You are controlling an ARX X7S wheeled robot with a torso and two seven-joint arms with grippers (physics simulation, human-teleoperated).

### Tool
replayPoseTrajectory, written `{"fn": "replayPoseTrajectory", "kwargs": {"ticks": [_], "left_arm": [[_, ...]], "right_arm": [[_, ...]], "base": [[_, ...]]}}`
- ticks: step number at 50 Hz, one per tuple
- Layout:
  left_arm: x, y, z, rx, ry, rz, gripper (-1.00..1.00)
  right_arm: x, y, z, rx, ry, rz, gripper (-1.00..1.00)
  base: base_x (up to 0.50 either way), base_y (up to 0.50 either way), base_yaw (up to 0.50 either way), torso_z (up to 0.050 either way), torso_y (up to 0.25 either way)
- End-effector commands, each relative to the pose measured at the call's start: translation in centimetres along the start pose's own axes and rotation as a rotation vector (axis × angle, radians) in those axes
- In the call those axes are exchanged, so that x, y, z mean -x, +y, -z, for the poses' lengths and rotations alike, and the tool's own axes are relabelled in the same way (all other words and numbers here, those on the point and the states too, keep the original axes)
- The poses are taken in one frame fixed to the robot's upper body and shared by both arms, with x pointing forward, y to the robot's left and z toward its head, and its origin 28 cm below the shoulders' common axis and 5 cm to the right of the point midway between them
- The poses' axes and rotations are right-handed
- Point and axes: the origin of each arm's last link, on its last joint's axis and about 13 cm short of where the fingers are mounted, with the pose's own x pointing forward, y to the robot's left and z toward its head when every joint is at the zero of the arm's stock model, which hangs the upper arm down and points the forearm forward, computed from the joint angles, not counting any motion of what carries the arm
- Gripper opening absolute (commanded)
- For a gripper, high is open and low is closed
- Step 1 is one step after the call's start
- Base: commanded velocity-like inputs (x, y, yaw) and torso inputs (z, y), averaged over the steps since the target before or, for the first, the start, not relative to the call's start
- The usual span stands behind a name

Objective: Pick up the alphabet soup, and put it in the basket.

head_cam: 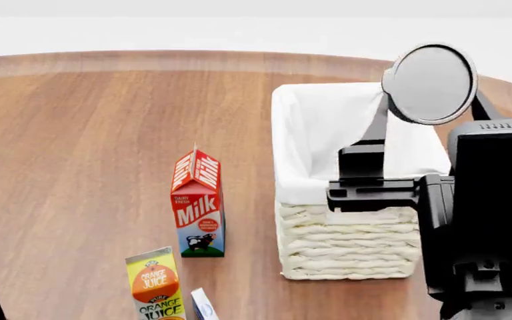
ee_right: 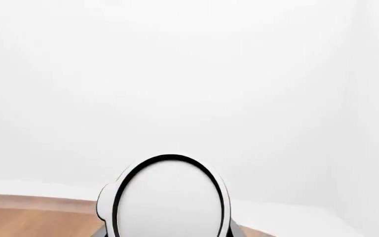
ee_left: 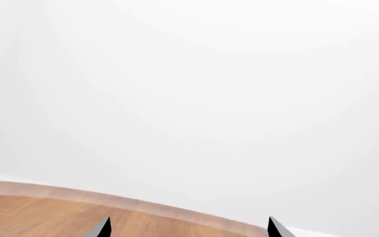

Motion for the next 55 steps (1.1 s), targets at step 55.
{"fn": "replayPoseTrajectory", "kwargs": {"ticks": [55], "left_arm": [[-0.5, -0.1, 0.5, 0.014, 0.001, -0.005, 1.00]], "right_arm": [[-19.7, -0.5, 0.3, -0.054, 0.449, -0.099, -1.00]], "base": [[0.00, 0.00, 0.00, 0.000, 0.001]]}}
